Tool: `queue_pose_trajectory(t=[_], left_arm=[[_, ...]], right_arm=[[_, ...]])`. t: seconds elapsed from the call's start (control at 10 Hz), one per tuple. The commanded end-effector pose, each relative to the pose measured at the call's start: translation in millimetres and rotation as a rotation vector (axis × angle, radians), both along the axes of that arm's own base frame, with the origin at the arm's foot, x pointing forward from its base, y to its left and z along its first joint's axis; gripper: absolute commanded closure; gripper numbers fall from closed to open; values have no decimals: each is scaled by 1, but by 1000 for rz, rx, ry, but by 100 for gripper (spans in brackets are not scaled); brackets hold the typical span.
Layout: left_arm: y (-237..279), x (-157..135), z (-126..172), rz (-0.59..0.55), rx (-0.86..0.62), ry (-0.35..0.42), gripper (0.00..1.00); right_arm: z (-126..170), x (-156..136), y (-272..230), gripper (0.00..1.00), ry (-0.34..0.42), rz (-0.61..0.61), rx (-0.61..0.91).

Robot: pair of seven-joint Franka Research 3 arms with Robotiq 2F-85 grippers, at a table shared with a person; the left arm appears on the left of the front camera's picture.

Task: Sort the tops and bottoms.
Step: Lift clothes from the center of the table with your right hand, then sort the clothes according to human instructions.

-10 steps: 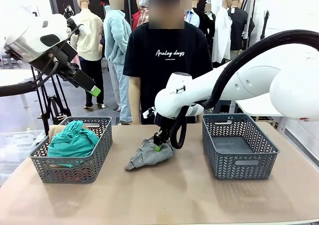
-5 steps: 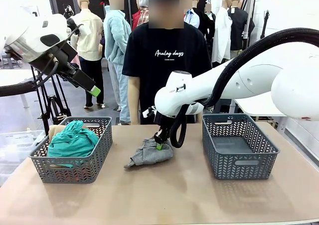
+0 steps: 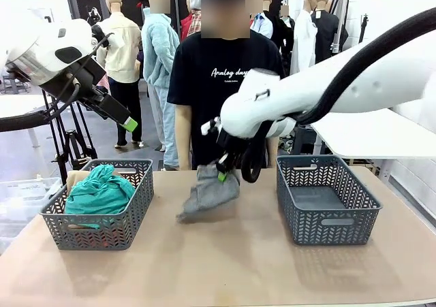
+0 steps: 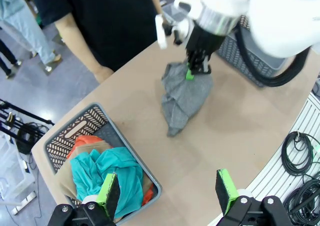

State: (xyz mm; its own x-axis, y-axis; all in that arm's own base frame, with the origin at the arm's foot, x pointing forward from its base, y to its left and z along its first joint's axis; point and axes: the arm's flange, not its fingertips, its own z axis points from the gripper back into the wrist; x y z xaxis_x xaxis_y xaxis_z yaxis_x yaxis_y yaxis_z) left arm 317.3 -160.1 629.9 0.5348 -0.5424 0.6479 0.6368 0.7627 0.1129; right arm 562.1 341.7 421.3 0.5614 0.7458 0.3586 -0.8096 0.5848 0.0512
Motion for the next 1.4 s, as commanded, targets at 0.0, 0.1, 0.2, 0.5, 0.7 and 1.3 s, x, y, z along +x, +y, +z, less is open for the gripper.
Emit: queue_pose_trajectory(t=[0.0, 0.1, 0.2, 0.5, 0.7, 1.3], left_arm=[[1, 0, 0, 4, -12, 3, 0], [1, 0, 0, 4, -12, 3, 0], [1, 0, 0, 4, -12, 3, 0], [1, 0, 0, 4, -12, 3, 0], [1, 0, 0, 4, -12, 3, 0], [1, 0, 0, 4, -12, 3, 0]], right_arm=[[41, -52, -37, 100, -101, 7, 72], [61, -70, -45, 100, -157, 25, 106], [77, -89, -48, 100, -227, 25, 123], [102, -82, -37, 100, -230, 1, 98], [102, -82, -37, 100, -230, 1, 98], [102, -82, -37, 100, -230, 1, 98]])
